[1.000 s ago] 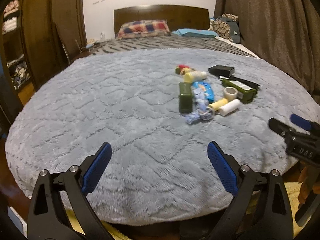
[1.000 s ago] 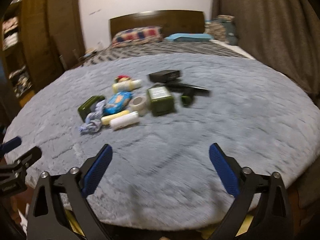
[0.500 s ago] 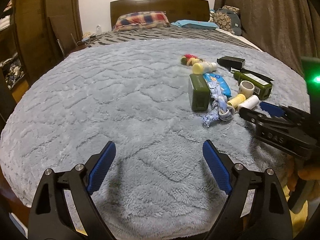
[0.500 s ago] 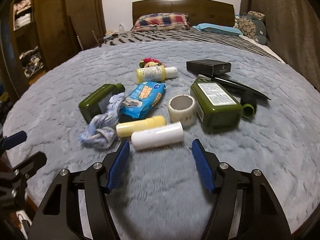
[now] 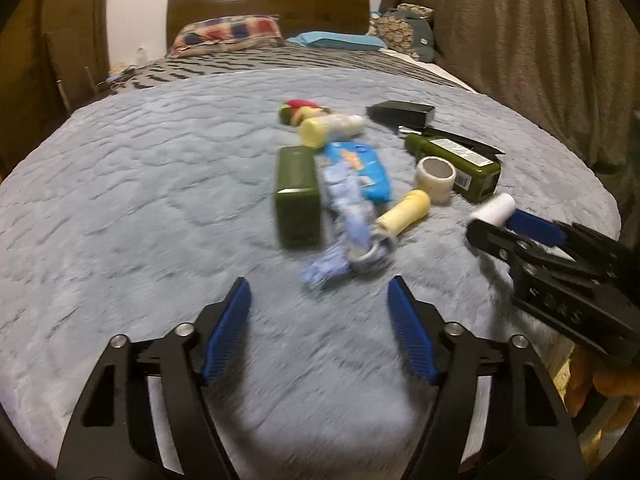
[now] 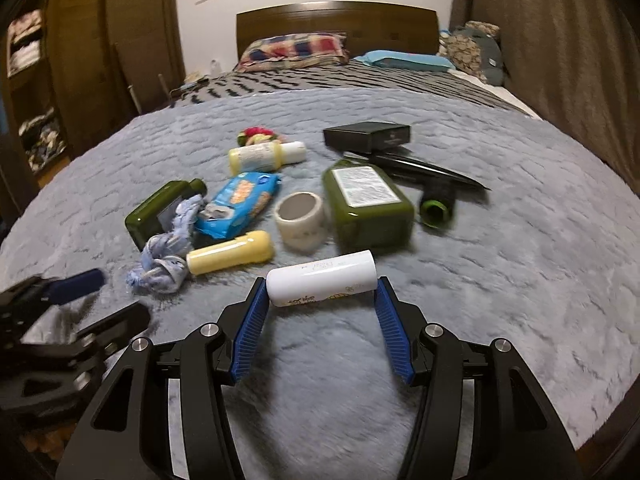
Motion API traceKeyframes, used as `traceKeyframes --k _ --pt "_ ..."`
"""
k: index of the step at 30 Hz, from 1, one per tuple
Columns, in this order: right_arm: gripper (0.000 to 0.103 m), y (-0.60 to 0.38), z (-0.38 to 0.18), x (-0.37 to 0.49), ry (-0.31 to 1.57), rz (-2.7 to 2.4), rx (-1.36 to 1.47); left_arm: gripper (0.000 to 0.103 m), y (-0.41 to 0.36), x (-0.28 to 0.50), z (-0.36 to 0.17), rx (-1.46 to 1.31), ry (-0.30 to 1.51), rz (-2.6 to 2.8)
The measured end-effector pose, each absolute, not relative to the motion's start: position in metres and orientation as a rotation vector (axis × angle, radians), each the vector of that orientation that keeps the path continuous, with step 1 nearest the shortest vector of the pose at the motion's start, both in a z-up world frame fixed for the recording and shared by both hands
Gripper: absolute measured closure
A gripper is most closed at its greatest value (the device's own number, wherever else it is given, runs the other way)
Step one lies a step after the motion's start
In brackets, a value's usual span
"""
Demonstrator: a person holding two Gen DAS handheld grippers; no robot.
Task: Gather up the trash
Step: 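Grasp the white roll with the right tool while the left tool grasps the blue rag, then lower both tools below the bed edge and open them over the bin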
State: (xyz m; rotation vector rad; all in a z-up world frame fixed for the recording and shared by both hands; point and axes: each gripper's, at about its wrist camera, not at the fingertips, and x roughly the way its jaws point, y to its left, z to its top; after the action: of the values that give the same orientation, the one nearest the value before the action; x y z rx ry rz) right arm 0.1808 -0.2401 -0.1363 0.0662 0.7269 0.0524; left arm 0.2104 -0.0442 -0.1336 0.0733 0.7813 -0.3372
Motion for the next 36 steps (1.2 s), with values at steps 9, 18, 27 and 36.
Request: traceKeyframes --k 9,18,27,36 --pt "0.048 -0.255 -0.138 0.167 0.726 0.046 0.097 0.072 -0.066 0.228 -0.136 0.081 0.788 -0.38" --pt "0.048 -0.243 -0.13 0.133 0.718 0.068 0.083 0.082 -0.052 0.187 -0.123 0.067 0.782 -0.369" --pt "0.048 -0.238 -0.114 0.068 0.69 0.092 0.097 0.082 -0.042 0.101 -0.097 0.066 0.726 -0.368" --pt "0.048 -0.251 -0.132 0.022 0.771 0.079 0.089 0.082 -0.041 0.039 -0.126 0.054 0.831 -0.414"
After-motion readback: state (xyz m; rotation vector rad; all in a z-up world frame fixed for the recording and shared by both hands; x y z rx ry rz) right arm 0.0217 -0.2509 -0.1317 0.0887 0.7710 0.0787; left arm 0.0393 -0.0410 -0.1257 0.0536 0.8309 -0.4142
